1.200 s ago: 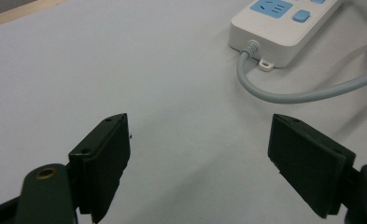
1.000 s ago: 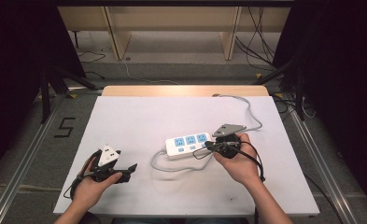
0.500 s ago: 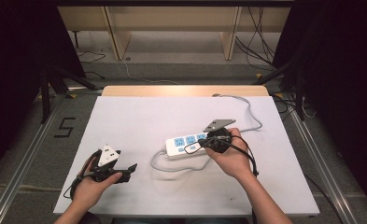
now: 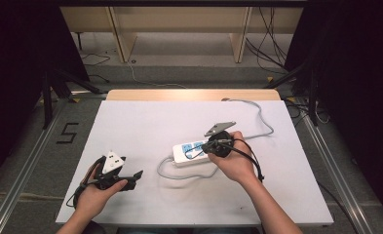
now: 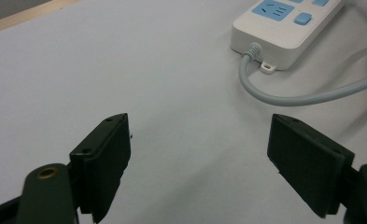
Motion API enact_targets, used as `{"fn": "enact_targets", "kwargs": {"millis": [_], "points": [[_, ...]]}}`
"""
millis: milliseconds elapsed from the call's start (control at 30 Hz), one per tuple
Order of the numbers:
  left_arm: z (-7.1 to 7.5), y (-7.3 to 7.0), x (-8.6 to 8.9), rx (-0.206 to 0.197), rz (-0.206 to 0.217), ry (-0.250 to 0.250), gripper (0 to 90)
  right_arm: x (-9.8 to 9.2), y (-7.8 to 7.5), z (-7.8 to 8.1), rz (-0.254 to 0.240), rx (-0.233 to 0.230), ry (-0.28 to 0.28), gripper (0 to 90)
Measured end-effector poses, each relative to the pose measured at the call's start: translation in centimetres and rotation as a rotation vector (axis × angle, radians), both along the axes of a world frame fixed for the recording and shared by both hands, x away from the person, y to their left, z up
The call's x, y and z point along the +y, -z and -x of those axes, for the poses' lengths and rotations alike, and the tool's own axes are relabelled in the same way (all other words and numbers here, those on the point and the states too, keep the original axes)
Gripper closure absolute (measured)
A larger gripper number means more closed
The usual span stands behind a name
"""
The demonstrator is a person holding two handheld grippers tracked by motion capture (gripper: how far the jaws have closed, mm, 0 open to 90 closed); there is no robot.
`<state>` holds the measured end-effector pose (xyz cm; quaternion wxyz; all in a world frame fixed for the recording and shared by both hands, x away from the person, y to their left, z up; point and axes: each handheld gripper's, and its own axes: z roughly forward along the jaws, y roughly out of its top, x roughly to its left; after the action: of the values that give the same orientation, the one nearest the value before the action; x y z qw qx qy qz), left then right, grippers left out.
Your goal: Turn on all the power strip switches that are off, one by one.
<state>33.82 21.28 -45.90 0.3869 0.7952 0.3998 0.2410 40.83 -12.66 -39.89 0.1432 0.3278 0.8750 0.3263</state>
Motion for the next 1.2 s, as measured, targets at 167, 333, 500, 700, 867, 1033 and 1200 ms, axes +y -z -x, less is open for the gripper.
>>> {"fn": "enact_targets", "kwargs": {"millis": [167, 333, 500, 700, 867, 1033, 1200], "points": [[0.0, 0.0, 0.0, -0.002, 0.002, -0.001, 21.3, 0.9, 0.2, -0.2, 0.012, 0.010, -0.011, 90.0], [0.0, 0.0, 0.1, -0.001, 0.000, 0.002, 21.4, 1.6, 0.4, -0.6, 0.026, 0.028, -0.015, 90.0], [0.0, 0.0, 0.0, 0.001, -0.006, 0.010, 21.4, 2.3, 0.5, -1.0, 0.041, 0.040, -0.024, 90.0], [0.1, 0.0, -0.1, 0.003, -0.007, 0.013, 21.3, 3.0, 0.7, -1.3, 0.055, 0.054, -0.029, 90.0], [0.1, 0.0, -0.1, 0.003, -0.008, 0.015, 21.4, 3.3, 1.1, -1.7, 0.062, 0.069, -0.031, 90.0], [0.1, 0.0, -0.1, 0.000, -0.007, 0.015, 21.3, 3.5, 1.4, -1.9, 0.071, 0.079, -0.033, 90.0], [0.1, 0.1, -0.2, 0.001, -0.005, 0.015, 21.3, 4.1, 1.6, -2.2, 0.083, 0.105, -0.037, 90.0]]}}
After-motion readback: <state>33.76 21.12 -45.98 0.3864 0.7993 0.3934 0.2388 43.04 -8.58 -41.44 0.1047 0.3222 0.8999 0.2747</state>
